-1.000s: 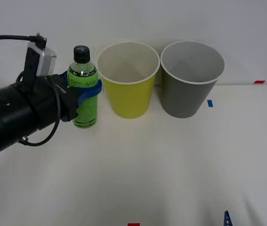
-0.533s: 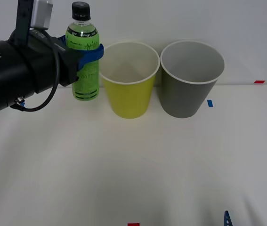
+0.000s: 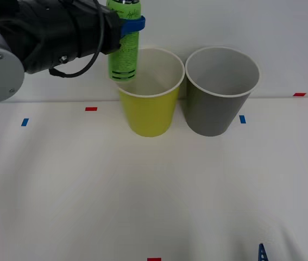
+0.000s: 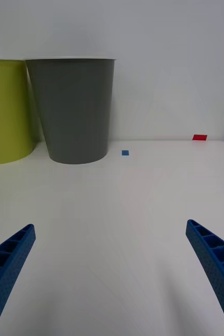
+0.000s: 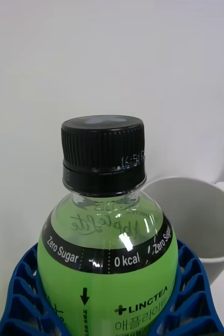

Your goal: Put cans in the gray bin and PET bottles in the light green bin.

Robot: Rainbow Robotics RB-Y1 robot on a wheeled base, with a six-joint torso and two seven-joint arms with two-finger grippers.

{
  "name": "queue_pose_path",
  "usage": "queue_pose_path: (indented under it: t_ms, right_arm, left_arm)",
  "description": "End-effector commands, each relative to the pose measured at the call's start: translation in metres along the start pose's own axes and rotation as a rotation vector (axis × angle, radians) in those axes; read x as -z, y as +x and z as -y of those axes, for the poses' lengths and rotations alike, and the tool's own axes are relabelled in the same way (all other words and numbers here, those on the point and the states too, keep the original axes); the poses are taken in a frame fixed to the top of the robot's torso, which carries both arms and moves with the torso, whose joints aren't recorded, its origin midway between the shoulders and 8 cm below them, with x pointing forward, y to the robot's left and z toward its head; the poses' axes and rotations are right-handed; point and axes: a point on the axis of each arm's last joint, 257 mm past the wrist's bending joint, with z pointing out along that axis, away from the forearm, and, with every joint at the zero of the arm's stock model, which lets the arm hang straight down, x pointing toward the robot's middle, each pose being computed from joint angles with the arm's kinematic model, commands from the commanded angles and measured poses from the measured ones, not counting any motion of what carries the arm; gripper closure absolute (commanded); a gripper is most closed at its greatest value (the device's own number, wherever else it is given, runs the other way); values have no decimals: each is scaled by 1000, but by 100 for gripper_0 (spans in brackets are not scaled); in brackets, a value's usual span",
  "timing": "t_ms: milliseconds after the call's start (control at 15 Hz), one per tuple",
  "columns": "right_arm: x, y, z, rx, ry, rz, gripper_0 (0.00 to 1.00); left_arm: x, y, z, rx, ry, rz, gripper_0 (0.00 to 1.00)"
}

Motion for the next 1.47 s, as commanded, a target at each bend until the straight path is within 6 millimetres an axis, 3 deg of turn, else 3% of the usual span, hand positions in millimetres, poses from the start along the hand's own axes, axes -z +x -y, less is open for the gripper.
queue_pose_path:
  t_ms: [67, 800, 1067, 1133, 1200, 1467]
  right_arm:
    - [0, 0, 0, 0, 0, 0, 0]
    - [0, 0, 0, 0, 0, 0, 0]
    - [0, 0, 0, 0, 0, 0, 0]
    - [0, 0, 0, 0, 0, 0, 0]
    - [0, 0, 0, 0, 0, 0, 0]
    - [0, 0, 0, 0, 0, 0, 0]
  left_arm:
    - [-34, 1, 8, 51, 30, 32, 100]
    - [-87, 1, -9, 53, -21, 137, 100]
    - [-89, 4, -12, 21, -32, 132, 100]
    - [-88, 4, -13, -19, -37, 130, 38]
    - [-87, 4, -16, -61, -46, 128, 0]
    - [-77, 4, -35, -104, -70, 114, 0]
